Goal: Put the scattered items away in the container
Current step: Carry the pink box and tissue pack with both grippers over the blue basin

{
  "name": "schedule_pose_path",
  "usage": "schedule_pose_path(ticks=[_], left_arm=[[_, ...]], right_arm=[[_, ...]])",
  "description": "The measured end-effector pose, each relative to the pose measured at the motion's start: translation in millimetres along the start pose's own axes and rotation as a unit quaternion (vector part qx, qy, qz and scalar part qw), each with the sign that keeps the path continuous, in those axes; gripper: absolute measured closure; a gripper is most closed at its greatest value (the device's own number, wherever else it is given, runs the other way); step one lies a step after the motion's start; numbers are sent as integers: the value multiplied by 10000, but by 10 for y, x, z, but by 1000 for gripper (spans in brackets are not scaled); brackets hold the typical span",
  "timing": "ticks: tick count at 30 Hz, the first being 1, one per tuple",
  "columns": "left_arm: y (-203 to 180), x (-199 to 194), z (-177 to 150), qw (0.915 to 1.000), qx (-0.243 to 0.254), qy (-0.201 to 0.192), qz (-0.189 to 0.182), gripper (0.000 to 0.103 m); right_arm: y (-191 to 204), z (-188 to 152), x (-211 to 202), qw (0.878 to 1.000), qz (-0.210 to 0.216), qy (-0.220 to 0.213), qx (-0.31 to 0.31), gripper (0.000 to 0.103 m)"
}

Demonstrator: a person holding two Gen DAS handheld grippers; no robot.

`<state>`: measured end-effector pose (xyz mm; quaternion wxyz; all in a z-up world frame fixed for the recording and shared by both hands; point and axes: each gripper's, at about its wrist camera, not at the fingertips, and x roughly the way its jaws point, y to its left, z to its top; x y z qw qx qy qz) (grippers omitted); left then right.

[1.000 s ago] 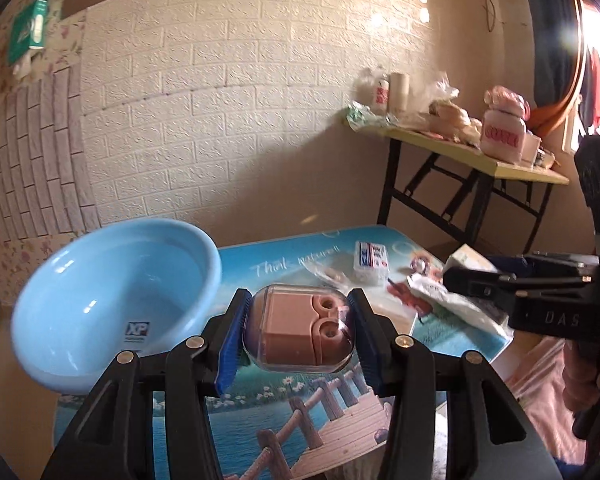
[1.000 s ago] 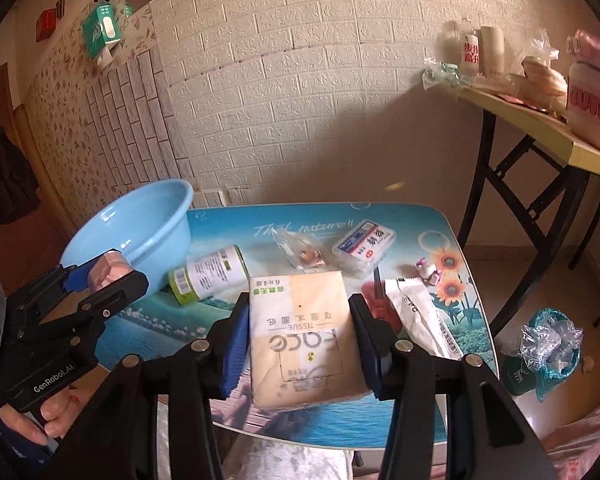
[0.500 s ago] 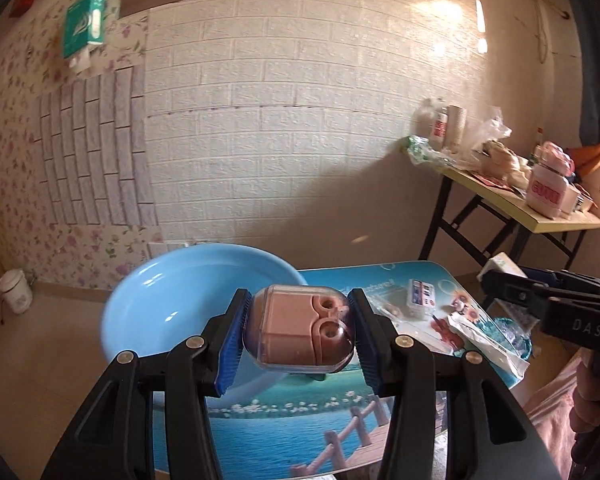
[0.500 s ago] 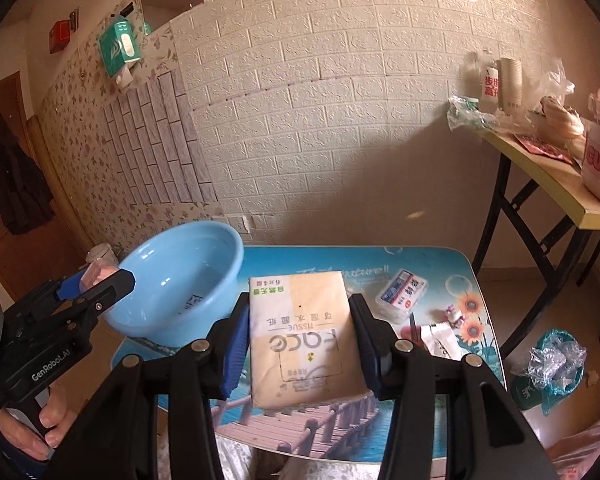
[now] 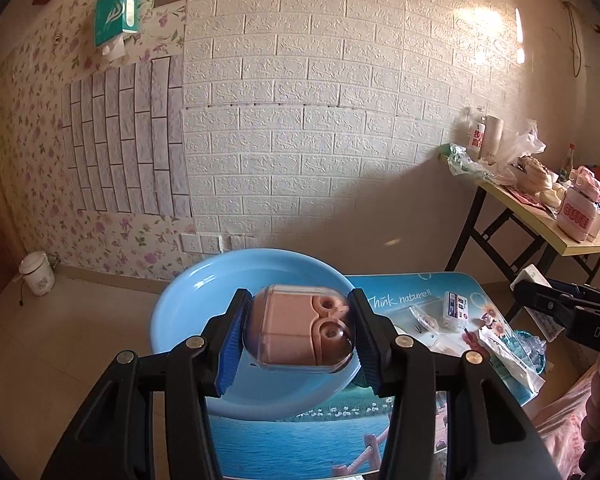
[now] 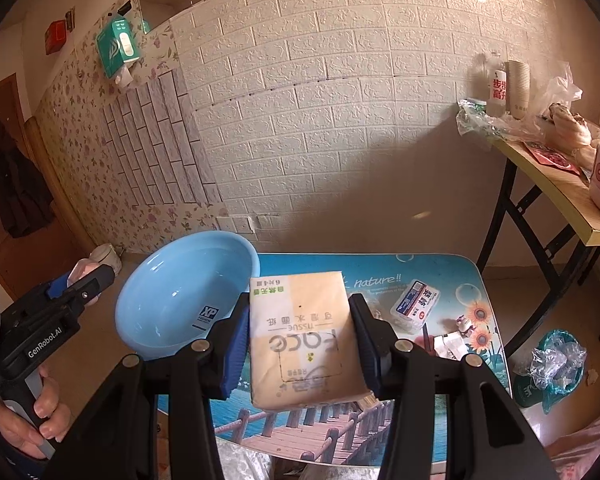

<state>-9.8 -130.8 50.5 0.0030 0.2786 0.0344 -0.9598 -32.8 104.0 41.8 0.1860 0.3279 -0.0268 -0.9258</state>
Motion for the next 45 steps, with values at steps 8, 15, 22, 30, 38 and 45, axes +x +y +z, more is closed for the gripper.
schedule_pose_path(ticks=[8,15,22,30,38,45], left_arm=[[83,15,144,9999,84,18,118,56],[224,128,153,9998,6,127,134,56],[379,314,159,9993,-3,342,156,56],[551,429,290,9990,127,284,312,56],[739,736,211,9982,45,501,318,56],[864,1045,77,9967,-15,760,278,56]], right_arm=[[282,193,102,9994,-22,47,-330,54],[550,274,293,9987,99,153,-486,54],[744,315,570,9974,164,363,-601,54],[1081,437,883,9954,315,447,-783,54],[1319,417,1350,9929,380,742,-851,54],[1412,326,1847,9889,404,1144,-857,54]])
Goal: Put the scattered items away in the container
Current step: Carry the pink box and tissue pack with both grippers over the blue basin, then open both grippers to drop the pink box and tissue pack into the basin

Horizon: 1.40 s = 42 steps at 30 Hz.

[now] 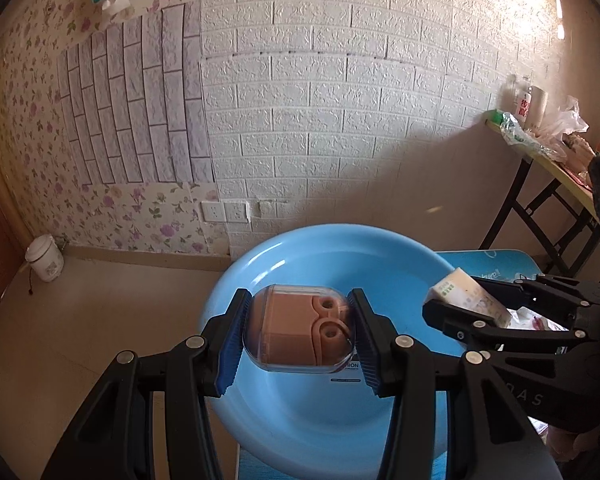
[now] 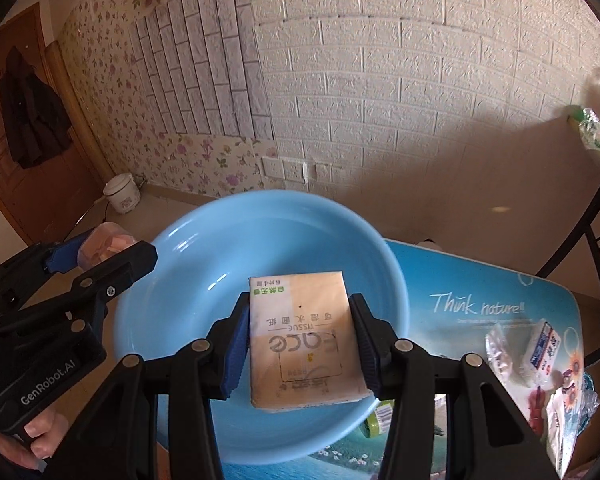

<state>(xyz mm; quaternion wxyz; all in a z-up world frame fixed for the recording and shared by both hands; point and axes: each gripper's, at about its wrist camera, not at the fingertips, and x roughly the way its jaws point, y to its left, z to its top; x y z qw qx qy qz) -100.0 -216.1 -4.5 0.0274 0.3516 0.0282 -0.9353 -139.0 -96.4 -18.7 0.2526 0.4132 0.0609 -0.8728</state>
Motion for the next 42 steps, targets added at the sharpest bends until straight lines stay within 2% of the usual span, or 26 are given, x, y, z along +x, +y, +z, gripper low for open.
schedule_pose_path(ticks=[13,22,27,29,38,42], left_arm=[[26,409,-148,9994,106,303,99,56],[46,591,-314,9986,160,486,142,56],[82,556,-335,9989,136,403,212,34],[105,517,-328,9992,120,323,187,30],[246,387,-301,9995,-49,186,257,25],[346,307,-305,9993,-165,139,294,25]], right_arm=[[43,-3,487,9995,-30,315,-71,54],[38,-76,597,9989,-118,449,-64,54],[43,-108,606,9987,-112,505,-38,54],[47,-109,609,9985,-89,533,-18,54],[118,-95,590,9984,-135,534,-90,55],[127,-75,612,9989,-11,465,-99,54]])
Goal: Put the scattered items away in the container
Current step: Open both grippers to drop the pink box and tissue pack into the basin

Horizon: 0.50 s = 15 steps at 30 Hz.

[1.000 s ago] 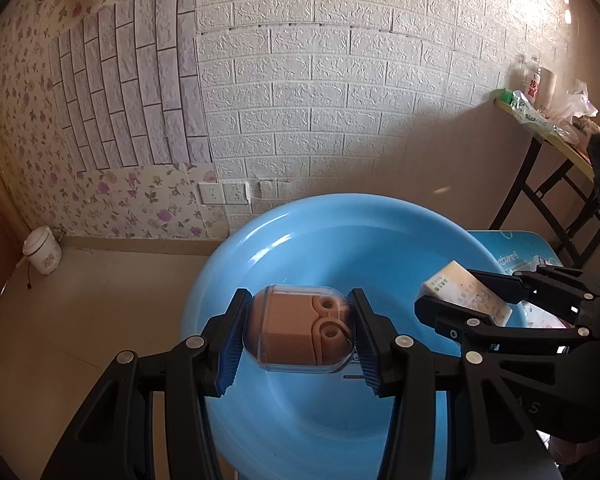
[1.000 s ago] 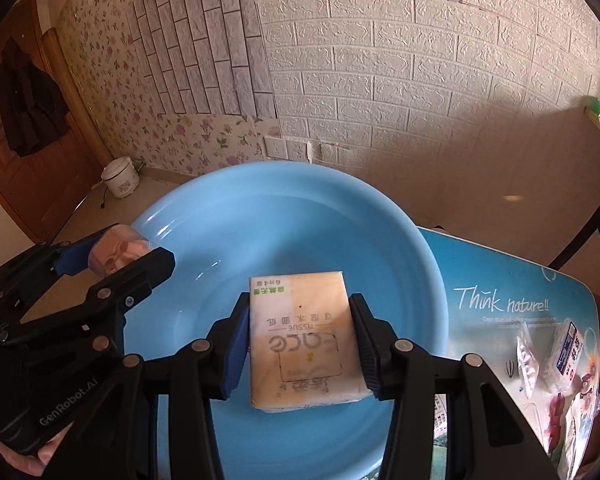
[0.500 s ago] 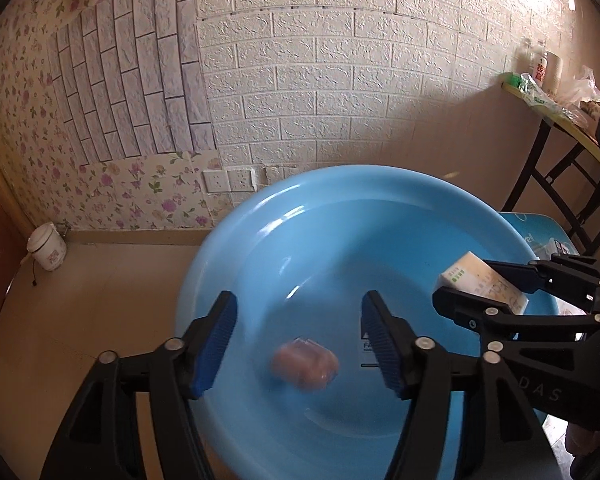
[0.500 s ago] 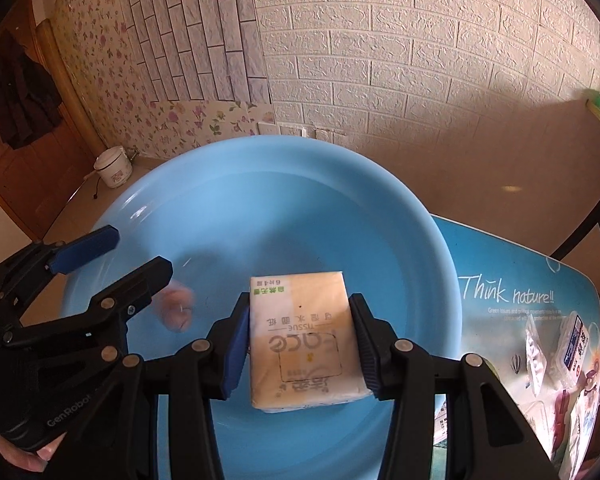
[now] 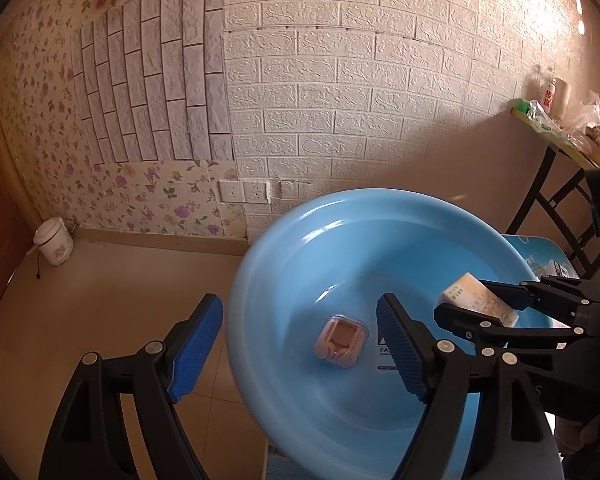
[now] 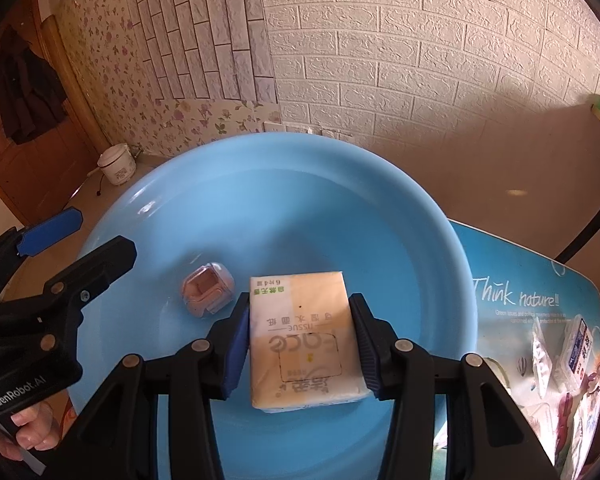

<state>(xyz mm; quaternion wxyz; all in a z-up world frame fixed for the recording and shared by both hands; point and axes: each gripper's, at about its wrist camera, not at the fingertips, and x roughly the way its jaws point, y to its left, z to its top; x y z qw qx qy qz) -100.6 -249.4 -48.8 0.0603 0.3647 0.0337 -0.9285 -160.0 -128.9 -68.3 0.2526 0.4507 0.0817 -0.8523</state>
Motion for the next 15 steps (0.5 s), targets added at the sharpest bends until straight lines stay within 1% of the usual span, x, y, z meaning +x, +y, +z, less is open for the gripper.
schedule_pose_path(ticks=[3,5,6,8,9,11,14,15], left_arm=[[62,-18,-3,9999,-99,11,38,24],[86,-31,-22,9999,-142,13,56,24],[95,-40,-26,9999,-161,7,58,24],[116,-65,-33,9998,-203,-14,46,24],[122,-79,-36,9997,-223,-27,33,24],[125,-98,-44,9997,-246,-46,20,23],[110,-125,-57,9996,-288,-26,45,22],[97,-138,-55,9995,-312,-8,65,19]], right_arm=[[27,16,19,9998,192,-22,31,53],[32,8,15,9998,202,-31,24,51],[34,0,6,9998,202,-66,2,48],[40,-1,-18,9998,72,-145,-71,32],[39,-3,-38,9998,1,-195,-107,22],[32,-13,-85,9994,-1,-315,-169,22],[-15,-13,-139,9994,15,-330,-64,22],[-41,-10,-171,9994,57,-353,6,22]])
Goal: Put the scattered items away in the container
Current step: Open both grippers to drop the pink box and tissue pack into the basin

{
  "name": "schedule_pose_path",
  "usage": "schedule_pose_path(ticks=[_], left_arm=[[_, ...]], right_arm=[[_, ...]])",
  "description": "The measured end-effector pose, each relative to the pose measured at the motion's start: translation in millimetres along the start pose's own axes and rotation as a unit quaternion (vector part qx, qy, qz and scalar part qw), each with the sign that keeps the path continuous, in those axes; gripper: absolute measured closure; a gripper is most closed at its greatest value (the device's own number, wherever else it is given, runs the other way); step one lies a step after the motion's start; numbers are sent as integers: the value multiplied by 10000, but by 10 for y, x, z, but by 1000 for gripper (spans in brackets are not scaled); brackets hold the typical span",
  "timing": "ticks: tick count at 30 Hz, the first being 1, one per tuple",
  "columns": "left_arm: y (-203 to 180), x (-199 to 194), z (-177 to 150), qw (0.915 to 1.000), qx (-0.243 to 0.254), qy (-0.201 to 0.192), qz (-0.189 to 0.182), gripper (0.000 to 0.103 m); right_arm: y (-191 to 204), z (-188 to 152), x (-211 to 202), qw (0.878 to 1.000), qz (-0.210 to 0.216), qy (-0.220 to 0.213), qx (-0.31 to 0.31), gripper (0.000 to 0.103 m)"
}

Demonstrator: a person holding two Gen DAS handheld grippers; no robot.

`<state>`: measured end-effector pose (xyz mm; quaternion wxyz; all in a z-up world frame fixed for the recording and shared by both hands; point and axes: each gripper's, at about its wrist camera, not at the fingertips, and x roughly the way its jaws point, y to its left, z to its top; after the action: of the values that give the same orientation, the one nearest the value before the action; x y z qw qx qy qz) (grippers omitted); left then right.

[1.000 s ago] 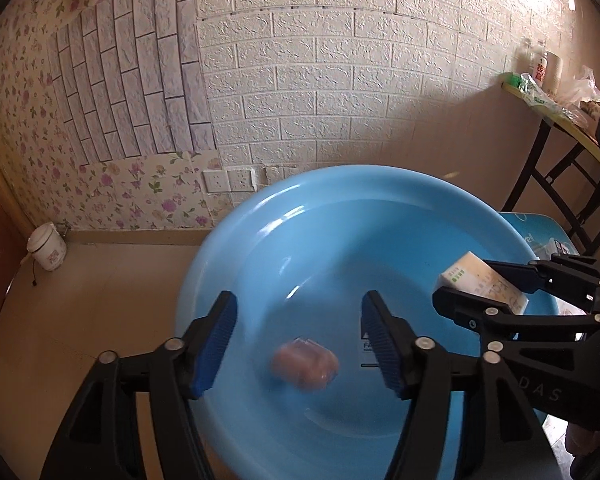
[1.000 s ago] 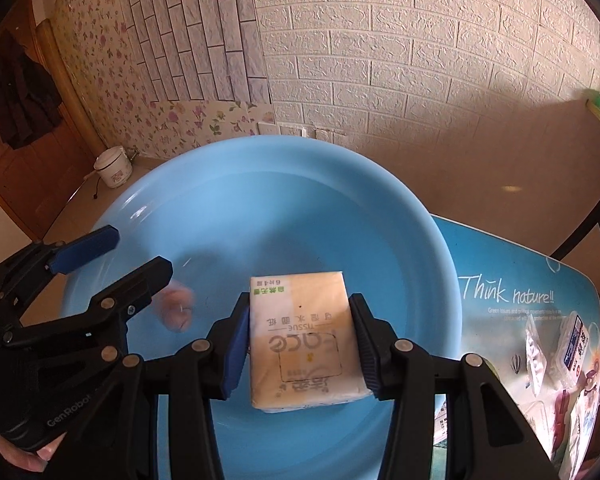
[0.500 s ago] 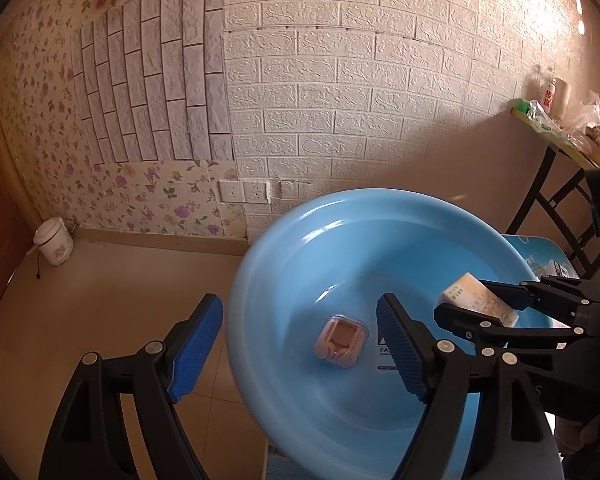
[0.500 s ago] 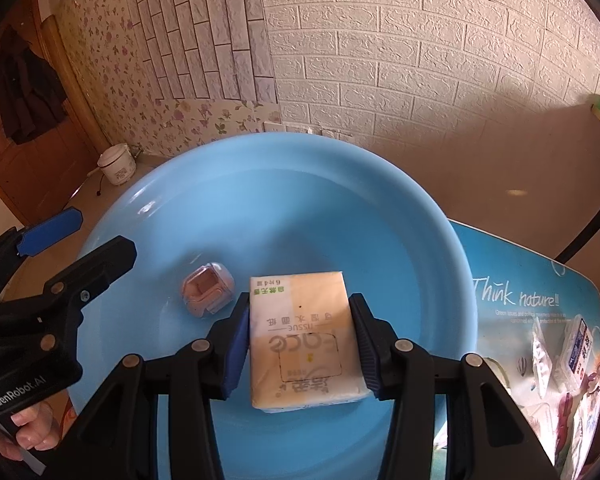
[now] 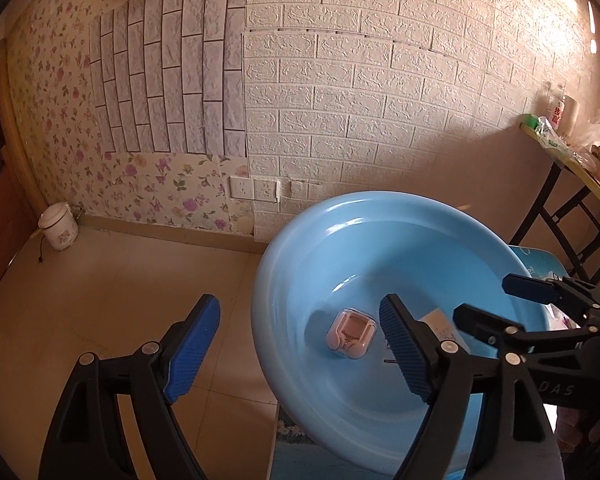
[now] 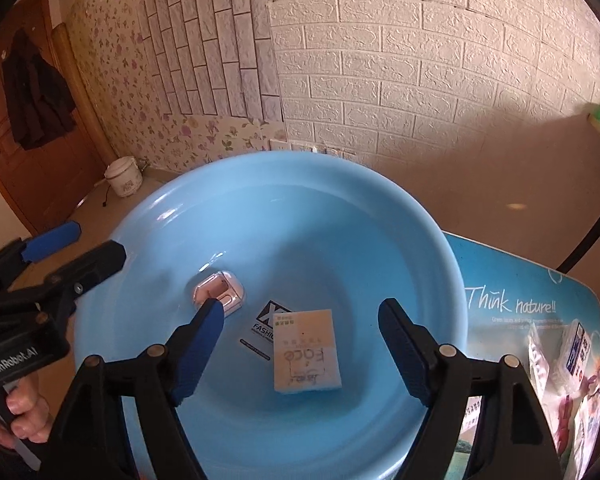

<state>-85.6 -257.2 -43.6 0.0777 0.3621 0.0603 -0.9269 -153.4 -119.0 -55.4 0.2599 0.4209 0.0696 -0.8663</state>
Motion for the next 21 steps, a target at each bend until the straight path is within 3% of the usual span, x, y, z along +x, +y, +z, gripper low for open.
schedule_pose_path(ticks=[4,9,21], left_arm=[[-98,-121,17,9998,-55,-130,119,8],[-239,-315,38,9994,-121,-304,128,0],[-496,-776,-34,9990,-205,-381,133,0]], right_arm=[[-92,-9,-280,9988,40,-342,345,22],[-178,-26,-621,9964,-265,-615,526,16],[-362,-285,-1343,9932,-404,-914,590,13]])
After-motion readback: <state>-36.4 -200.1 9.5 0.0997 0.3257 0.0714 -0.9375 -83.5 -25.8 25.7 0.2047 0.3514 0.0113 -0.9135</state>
